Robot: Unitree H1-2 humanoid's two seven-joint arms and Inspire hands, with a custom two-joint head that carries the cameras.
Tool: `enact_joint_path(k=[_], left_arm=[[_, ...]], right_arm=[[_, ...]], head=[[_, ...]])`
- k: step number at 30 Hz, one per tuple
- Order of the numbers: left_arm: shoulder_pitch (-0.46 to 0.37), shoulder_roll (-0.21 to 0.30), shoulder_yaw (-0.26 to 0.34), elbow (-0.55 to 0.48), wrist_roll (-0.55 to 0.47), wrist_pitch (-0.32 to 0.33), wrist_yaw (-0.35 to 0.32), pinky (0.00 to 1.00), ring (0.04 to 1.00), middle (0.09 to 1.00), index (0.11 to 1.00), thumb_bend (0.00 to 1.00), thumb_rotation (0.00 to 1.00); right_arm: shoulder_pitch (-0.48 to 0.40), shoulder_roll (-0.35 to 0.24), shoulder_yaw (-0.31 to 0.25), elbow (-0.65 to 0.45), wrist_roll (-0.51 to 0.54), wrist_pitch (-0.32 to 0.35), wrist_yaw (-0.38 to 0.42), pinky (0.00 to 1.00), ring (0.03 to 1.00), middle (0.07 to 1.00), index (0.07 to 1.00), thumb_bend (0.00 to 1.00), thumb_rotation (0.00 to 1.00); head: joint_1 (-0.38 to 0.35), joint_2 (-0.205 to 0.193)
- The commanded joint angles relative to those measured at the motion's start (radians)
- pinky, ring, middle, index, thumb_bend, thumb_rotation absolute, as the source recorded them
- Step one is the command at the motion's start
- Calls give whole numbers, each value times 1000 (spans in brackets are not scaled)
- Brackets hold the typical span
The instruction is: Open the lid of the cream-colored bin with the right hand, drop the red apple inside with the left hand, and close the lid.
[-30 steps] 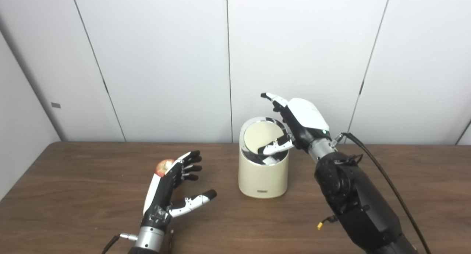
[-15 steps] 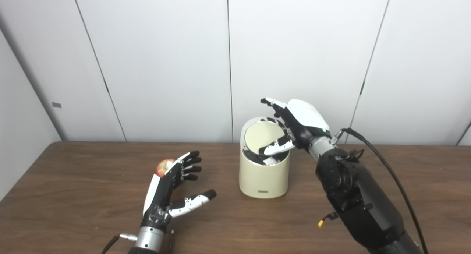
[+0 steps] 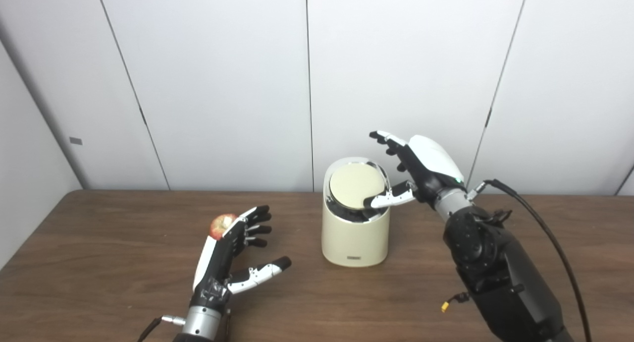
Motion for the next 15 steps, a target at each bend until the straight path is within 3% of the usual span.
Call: enact_joint_path(k=[1,5,8,11,15], left_arm=[[-34,3,2,-10,-9,-31,3,651,759,824,851,801,219],[-35,2,1,-5,-22,-38,-2,643,762,825,851,791,187],[-36,3,0,-5,-20,-38,-1,635,762,826,853,788,187],[-35,3,1,-9,-12,-34,3,642,757,824,852,791,197],[-35,5,2,-12,-9,-32,5,650,758,822,852,795,210]], right_arm=[[-22,-12,-25,-56,7,-34,-42,595,771,867,873,754,144],[7,-14,-52,-74,24,-53,-78,565,737,842,857,743,143],[35,0,-102,-89,79,-67,-109,583,751,848,851,745,141],[73,17,-160,-98,164,-122,-150,618,776,866,838,754,35],[156,1,-200,-171,172,-121,-178,624,779,852,855,721,69]], head=[[4,1],[3,1],[3,1],[4,4],[4,4]])
